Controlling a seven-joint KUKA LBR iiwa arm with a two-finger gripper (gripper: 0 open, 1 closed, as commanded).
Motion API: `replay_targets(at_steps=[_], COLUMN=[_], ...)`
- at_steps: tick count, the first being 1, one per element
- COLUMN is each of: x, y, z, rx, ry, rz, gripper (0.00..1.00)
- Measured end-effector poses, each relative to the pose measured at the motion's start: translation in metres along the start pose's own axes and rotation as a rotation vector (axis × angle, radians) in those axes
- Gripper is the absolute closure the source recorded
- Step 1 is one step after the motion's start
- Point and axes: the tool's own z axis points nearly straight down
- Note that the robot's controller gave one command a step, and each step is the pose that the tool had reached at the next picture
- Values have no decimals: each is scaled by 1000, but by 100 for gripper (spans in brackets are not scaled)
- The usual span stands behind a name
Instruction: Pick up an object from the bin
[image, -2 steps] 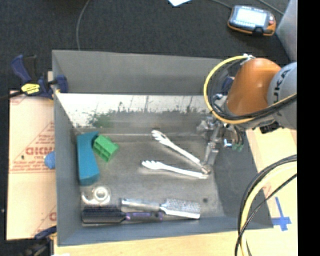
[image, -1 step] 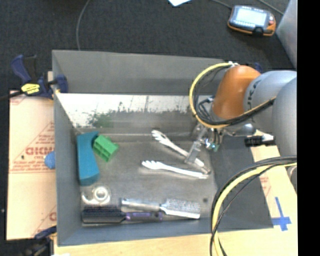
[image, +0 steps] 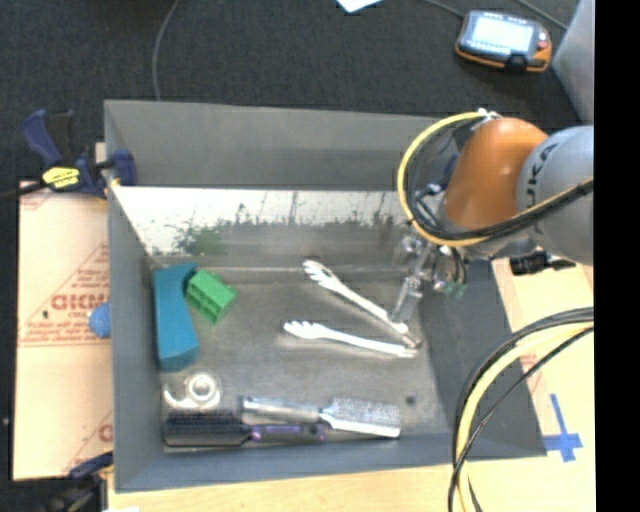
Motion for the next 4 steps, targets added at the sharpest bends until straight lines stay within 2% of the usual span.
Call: replay_targets(at_steps=[1, 2, 3, 4], x=[-8, 2, 2, 2], y=[6, 24, 7, 7], z=[46, 41, 39, 39], rx=[4, -3, 2, 3], ry=[21, -2, 18, 18], rz=[197, 248, 218, 217], gripper=[0, 0, 100, 100])
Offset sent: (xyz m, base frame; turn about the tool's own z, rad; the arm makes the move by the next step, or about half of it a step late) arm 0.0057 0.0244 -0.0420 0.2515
